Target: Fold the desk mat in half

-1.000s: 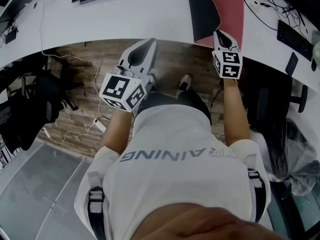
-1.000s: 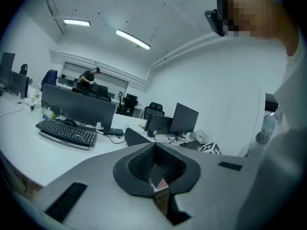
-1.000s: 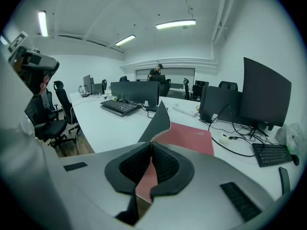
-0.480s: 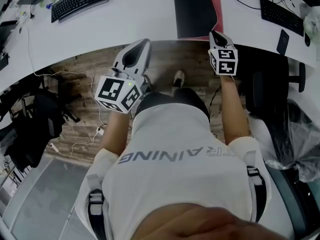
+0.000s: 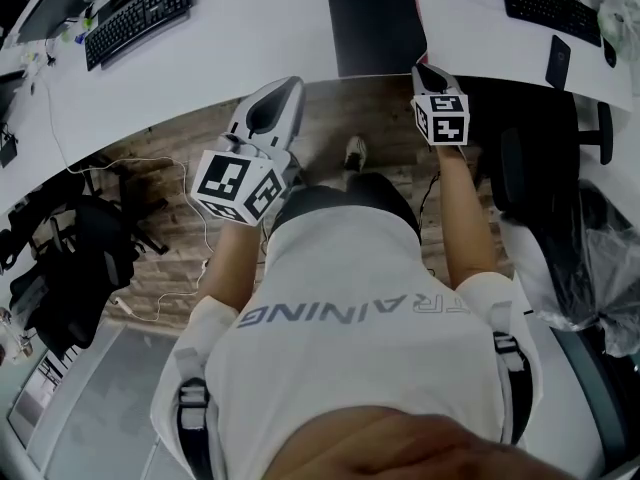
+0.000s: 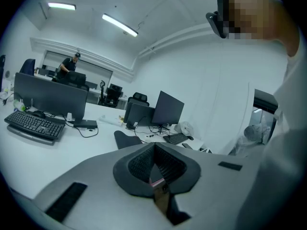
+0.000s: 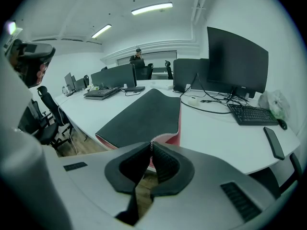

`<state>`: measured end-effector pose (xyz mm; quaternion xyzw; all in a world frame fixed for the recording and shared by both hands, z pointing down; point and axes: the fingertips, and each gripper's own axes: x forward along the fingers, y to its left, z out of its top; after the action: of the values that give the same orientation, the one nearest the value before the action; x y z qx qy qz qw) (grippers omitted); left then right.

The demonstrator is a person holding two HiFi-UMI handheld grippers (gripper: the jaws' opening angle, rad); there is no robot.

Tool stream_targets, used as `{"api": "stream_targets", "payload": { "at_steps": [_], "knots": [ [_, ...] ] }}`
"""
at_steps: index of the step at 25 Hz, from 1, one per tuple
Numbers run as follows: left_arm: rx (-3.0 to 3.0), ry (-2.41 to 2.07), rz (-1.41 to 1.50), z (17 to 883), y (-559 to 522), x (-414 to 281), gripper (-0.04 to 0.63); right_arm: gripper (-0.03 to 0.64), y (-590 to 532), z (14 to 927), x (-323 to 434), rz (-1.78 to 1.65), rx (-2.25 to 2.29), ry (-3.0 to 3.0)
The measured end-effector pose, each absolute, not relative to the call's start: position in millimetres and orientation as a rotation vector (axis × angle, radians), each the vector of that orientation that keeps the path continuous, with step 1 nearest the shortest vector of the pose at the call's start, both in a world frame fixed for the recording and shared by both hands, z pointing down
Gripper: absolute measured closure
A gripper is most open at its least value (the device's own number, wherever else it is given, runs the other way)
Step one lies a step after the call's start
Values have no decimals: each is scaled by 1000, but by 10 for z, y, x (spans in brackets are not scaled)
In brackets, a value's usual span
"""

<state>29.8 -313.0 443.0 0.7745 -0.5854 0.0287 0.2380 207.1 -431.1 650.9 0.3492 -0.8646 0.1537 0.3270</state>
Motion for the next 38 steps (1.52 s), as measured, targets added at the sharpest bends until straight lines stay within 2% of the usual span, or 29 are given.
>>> {"api": "stream_targets", "payload": {
  "at_steps": [5, 12, 17, 20, 24, 38],
  "knots": [
    [2123, -1593, 98, 4470, -3182, 383, 568, 581, -4350, 6663, 2159, 476, 926, -2243],
    [2122, -1596, 100, 4451, -3161, 331, 568, 495, -4318, 6861, 2330, 542, 967, -2122],
    [2147, -1588, 86, 4377, -3116, 248, 568, 486, -4302, 6727, 2525, 576, 1089, -2088],
    [2182, -1576, 68, 4269, -3087, 212, 568, 496, -4264, 6466, 2535, 540, 1145, -2132],
    [2232, -1569, 37, 4076, -3008, 114, 568, 556, -4202, 5942, 2471, 487, 1257, -2222],
    [2349, -1659, -82, 3350, -2548, -482, 568, 589, -3619, 3879, 1794, 172, 1386, -2572]
  ]
}}
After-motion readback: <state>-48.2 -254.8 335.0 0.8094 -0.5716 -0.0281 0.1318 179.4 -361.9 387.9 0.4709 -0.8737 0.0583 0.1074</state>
